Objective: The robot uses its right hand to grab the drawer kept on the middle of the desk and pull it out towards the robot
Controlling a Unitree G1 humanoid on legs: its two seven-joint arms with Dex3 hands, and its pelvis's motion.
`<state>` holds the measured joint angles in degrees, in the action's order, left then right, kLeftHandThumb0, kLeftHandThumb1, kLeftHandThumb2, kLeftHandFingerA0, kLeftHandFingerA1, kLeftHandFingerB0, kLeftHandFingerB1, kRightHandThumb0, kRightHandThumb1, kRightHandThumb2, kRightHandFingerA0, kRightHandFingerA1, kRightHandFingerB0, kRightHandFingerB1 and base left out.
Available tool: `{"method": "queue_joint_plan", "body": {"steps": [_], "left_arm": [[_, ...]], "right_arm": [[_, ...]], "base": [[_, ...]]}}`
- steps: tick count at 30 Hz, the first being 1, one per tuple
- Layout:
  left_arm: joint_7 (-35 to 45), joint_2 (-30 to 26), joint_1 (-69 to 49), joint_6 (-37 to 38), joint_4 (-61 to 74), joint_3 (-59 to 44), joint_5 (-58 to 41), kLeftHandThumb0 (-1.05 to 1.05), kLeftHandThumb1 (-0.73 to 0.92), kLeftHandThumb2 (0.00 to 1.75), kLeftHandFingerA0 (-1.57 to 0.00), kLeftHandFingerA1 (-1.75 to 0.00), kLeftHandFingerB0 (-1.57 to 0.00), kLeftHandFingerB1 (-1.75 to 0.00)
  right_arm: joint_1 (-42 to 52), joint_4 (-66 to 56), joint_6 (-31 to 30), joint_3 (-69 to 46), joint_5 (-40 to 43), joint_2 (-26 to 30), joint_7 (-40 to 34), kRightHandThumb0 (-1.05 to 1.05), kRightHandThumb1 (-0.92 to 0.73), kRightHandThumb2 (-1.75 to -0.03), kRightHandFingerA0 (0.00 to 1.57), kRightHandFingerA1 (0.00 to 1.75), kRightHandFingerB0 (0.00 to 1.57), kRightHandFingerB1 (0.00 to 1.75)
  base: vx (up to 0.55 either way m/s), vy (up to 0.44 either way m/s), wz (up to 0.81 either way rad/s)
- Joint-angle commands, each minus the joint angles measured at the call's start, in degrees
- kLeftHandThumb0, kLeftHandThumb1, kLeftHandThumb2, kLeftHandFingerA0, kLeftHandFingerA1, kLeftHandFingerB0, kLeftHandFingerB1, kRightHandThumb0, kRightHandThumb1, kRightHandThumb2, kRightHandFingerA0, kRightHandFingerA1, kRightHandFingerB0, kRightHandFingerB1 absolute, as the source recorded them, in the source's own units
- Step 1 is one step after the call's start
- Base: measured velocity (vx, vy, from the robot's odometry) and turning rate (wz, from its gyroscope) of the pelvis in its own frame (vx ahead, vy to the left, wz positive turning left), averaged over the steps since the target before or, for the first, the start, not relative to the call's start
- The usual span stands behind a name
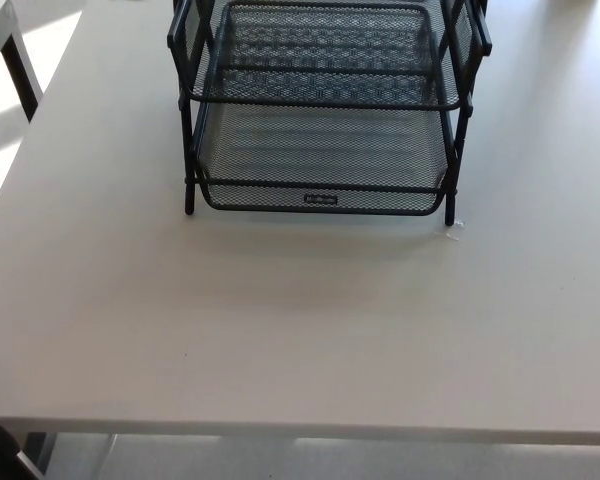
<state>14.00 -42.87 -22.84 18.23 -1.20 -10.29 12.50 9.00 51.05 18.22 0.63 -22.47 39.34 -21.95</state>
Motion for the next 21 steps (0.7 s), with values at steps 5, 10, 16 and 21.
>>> {"method": "queue_joint_plan", "body": {"steps": [5, 10, 16, 21], "left_arm": [[0.86, 0.06, -0.48, 0.72, -0.24, -0.93, 0.33, -0.34, 0.55, 0.56, -0.79, -0.88, -0.79, -0.58], [1.01, 0.02, -0.62, 0.47, -0.08, -0.93, 0.52, -0.34, 0.55, 0.56, -0.79, -0.88, -0.78, -0.59], [1.02, 0.54, -0.26, 0.44, -0.58, -0.94, 0.11, -0.31, 0.54, 0.56, -0.82, -0.87, -0.8, -0.58], [1.23, 0.47, -0.56, -0.51, 0.1, -1.04, 0.36, -0.33, 0.54, 0.56, -0.82, -0.85, -0.8, -0.56]], "right_arm": [[0.47, 3.22, 1.31, -4.37, 3.26, 2.62, 1.37, -0.67, -0.6, -0.59, 0.6, 1.14, 0.27, 0.37], [0.7, 1.96, 1.19, -6.35, 4.4, 2.75, 2.47, -0.64, -0.61, -0.59, 0.59, 1.11, 0.27, 0.35], [0.36, 0.54, -0.7, -5.13, 2.28, 2.09, 1.13, -0.69, -0.5, -0.85, 0.62, 0.91, 0.2, 0.46], [1.77, -2.29, -2.94, -6.54, 2.87, 3.12, 1.63, -0.72, -0.52, -0.86, 0.6, 0.87, 0.21, 0.46]], "base": [[0.0, 0.0, 0.0], [0.0, 0.0, 0.0], [0.0, 0.0, 0.0], [0.0, 0.0, 0.0]]}}
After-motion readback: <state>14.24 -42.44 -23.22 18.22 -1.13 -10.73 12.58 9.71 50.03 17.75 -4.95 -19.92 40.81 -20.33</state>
